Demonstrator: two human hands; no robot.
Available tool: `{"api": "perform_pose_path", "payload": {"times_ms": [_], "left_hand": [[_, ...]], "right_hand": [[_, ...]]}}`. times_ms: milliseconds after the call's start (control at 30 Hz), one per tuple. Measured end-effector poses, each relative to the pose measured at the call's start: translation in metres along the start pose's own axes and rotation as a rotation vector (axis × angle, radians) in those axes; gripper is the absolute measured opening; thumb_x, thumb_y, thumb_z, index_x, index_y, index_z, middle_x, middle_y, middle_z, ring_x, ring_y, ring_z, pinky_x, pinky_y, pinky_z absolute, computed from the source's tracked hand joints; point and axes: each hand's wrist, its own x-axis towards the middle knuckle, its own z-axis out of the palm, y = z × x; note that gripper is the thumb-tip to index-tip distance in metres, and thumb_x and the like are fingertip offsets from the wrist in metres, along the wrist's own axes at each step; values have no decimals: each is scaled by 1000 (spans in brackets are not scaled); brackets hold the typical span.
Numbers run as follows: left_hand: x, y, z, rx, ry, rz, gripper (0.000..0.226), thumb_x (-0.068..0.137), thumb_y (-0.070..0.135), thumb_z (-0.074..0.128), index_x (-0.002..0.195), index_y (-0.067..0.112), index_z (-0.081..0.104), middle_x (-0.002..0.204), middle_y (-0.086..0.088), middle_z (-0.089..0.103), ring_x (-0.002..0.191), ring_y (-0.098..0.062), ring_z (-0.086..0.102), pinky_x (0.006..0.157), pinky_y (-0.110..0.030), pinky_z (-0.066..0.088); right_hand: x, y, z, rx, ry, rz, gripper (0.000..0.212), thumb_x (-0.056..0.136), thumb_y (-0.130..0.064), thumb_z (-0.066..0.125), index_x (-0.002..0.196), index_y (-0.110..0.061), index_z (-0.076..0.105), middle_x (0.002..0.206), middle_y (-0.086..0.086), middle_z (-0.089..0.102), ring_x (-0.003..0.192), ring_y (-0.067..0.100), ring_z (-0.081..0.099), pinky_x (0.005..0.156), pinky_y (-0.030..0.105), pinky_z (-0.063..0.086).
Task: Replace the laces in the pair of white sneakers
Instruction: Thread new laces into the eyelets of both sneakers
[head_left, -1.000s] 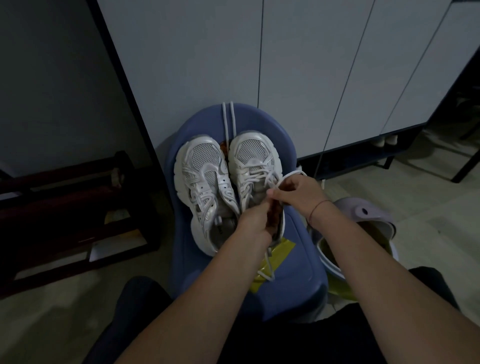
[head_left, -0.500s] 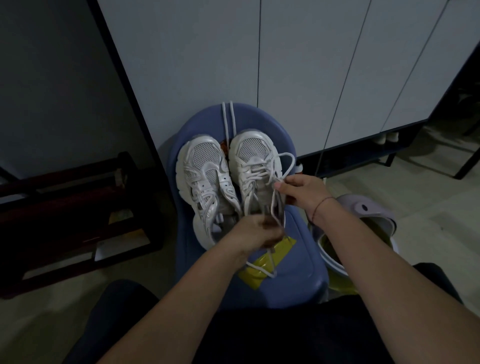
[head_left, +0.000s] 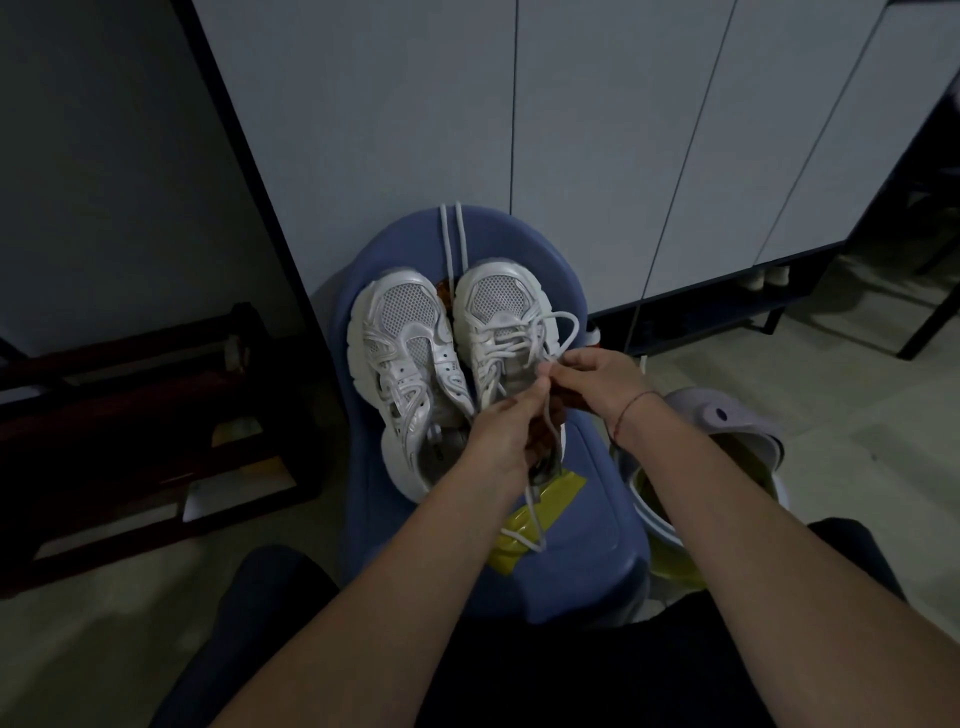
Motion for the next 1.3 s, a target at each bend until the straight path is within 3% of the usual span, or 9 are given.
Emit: {"api": "perform_pose_path", "payload": {"times_ms": [133,433,600,733,867,967,1067,1200,1300], "left_hand": [[-3,2,-5,134,-68,0,19,96,18,60,79,11,65,56,3,66,49,-7,62,58,-21,50],[-30,22,-37,1026,-635,-205,15,95,2,57,81,6,62,62,3,69,57,-6,67,59,-16,54],[-20,14,-35,607,-436,-153,15,98,17,56,91,5,61,75,-4,62,65,-12,59,65,-22,51],[-9,13,-20,184,-222,-131,37,99,37,51,76,10,62,74,-6,51,57,-13,47,58,-25,42],[-14,13,-10,47,-142,-96,28,100,29,51,84,11,64,56,1,62,51,-11,60,53,-22,50],[-16,12,-11,228,-150,20,25,102,19,50,82,9,61,51,3,60,44,-8,60,47,-18,50],[-24,13,-19,590,-339,46,23,100,16,52,83,8,64,58,0,63,51,-9,61,57,-21,53],[-35,18,-32,884,-597,-52,21,100,16,52,84,9,63,61,0,65,59,-11,63,65,-21,52],[-39,30,-39,809,-602,-48,21,100,14,49,85,7,62,61,-2,65,60,-13,63,65,-21,53]], "right_hand": [[-1,-1,1,37,-10,14,7,81,-7,72,80,-2,66,70,8,66,51,9,61,58,20,55],[5,4,0,15,31,29,11,78,-13,75,85,-6,70,74,7,66,67,14,61,75,27,56],[4,2,0,-3,27,39,9,79,-15,74,84,-8,70,79,5,69,74,16,64,77,27,57],[0,0,2,-15,37,17,8,79,-14,74,74,-14,69,69,1,69,62,9,64,64,19,54],[1,1,0,11,21,42,13,76,-16,77,84,-8,70,88,14,70,82,24,67,84,35,55],[1,1,0,42,5,46,11,78,-13,76,83,-5,71,74,9,70,68,18,66,75,29,57],[0,-1,0,64,6,36,13,80,-9,72,91,-2,69,66,1,69,55,7,63,59,17,55],[1,-1,1,22,27,22,29,80,-13,74,105,0,67,84,8,68,71,12,64,65,16,56],[0,-1,1,19,26,46,32,79,-15,74,106,3,67,86,8,68,77,17,63,69,19,56]]}}
